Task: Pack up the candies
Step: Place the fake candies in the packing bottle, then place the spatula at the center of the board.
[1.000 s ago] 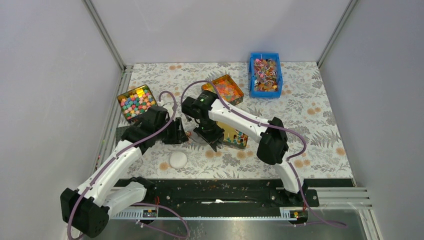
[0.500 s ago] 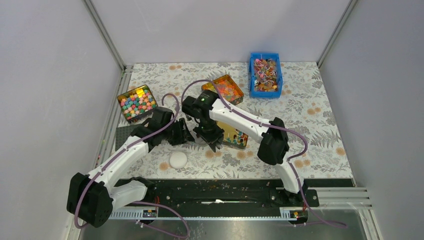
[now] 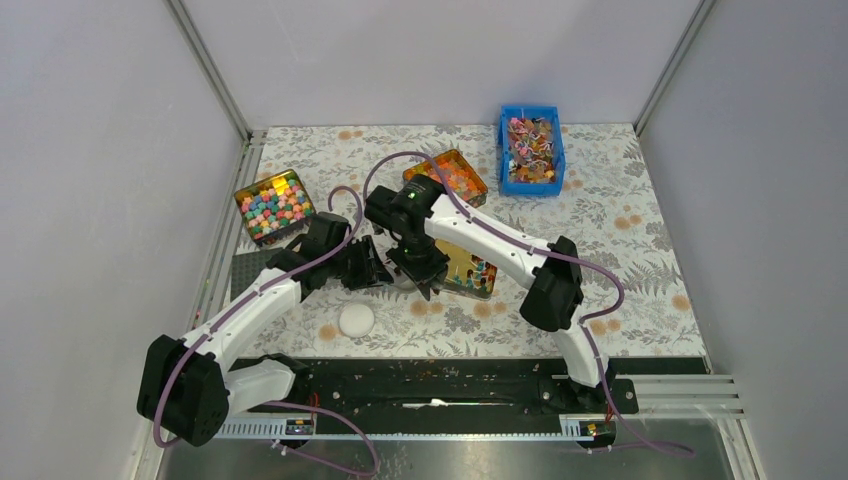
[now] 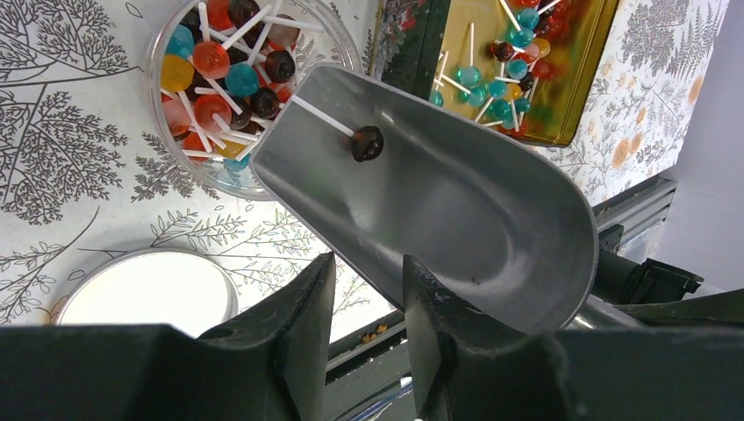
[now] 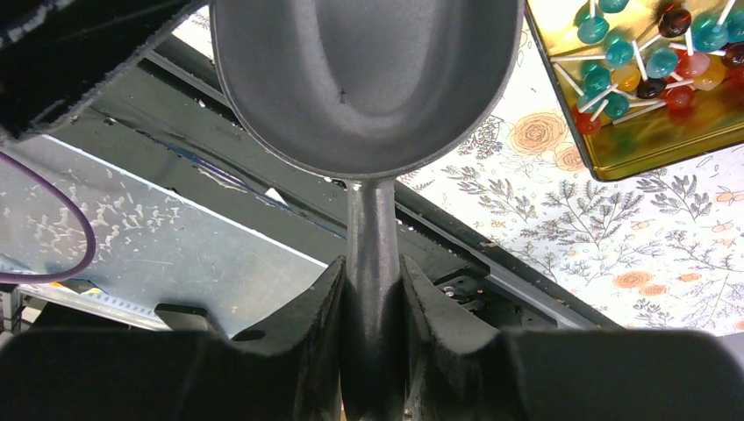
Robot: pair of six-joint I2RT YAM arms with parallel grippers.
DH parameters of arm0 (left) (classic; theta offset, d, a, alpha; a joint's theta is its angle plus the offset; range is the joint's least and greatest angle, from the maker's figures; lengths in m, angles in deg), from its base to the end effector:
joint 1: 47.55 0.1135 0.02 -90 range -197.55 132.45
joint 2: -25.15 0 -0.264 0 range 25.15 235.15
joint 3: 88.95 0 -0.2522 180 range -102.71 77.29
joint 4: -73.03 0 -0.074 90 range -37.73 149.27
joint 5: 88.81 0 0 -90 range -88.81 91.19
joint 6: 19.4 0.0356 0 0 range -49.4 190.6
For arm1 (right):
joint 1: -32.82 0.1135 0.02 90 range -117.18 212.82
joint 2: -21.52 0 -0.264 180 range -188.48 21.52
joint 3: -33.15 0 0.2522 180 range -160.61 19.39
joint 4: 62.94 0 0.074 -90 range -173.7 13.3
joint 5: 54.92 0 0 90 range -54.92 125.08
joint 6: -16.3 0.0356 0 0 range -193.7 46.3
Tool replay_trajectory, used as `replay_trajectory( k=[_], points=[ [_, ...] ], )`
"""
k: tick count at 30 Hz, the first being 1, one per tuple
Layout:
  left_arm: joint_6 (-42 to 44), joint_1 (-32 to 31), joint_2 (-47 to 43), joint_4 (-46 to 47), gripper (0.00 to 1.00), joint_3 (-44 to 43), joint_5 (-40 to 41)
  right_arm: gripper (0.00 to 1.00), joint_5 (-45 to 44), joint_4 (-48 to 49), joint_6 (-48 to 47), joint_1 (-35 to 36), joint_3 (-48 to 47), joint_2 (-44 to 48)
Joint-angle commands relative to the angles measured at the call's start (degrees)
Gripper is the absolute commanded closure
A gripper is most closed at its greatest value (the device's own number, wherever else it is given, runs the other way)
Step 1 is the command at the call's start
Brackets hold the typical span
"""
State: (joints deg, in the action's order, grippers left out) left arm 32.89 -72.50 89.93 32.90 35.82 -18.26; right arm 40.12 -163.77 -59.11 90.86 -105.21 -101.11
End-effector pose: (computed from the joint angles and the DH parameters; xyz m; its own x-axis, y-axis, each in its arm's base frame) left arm 0.1997 -0.1060 0.2285 -0.9097 -0.2129 -0.3566 0.0464 0.8012 -0.5966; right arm 0.2167 0.3533 0.2951 -0.7243 -0.6868 -0.0606 -0.6889 0.7171 0.1062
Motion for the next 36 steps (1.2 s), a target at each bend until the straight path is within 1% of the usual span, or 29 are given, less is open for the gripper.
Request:
replay_trajectory(
  k=[1,18,20,24,29,31,34,36],
  points=[
    [-0.3,0.1,0.1,1.3,0.66,-0.2,-1.7,1.0,-1.7,-10.1,0.8,0.6,-2.9,4.0],
    [1.9,0.2,-0.4,-0.3,0.63,-4.4,-0.4,1.0,-5.4,-10.1,-1.0,0.6,-4.2,4.5],
    [2.9,0.2,-1.2,-0.6,0.62,-5.5,0.8,1.0,-6.8,-8.3,-1.1,0.6,-2.7,6.0],
    [5.6,0.9,-4.0,-1.6,0.58,-8.1,3.8,1.0,-7.8,-1.8,-1.1,0.5,2.1,10.8],
    [9.4,3.0,-8.2,-2.3,0.54,-10.4,6.8,1.0,-10.8,7.2,-0.4,0.5,10.6,18.5],
    [10.2,4.0,-10.0,-2.1,0.48,-10.8,8.0,1.0,-12.0,11.2,0.1,0.5,14.4,21.6],
    [10.9,4.7,-12.5,-1.9,0.35,-11.3,11.1,1.0,-13.8,16.8,0.9,0.3,21.4,26.5],
    [11.9,5.1,-14.1,-1.4,0.29,-11.3,12.8,1.0,-14.6,20.5,1.8,-0.1,25.5,29.8]
  ],
)
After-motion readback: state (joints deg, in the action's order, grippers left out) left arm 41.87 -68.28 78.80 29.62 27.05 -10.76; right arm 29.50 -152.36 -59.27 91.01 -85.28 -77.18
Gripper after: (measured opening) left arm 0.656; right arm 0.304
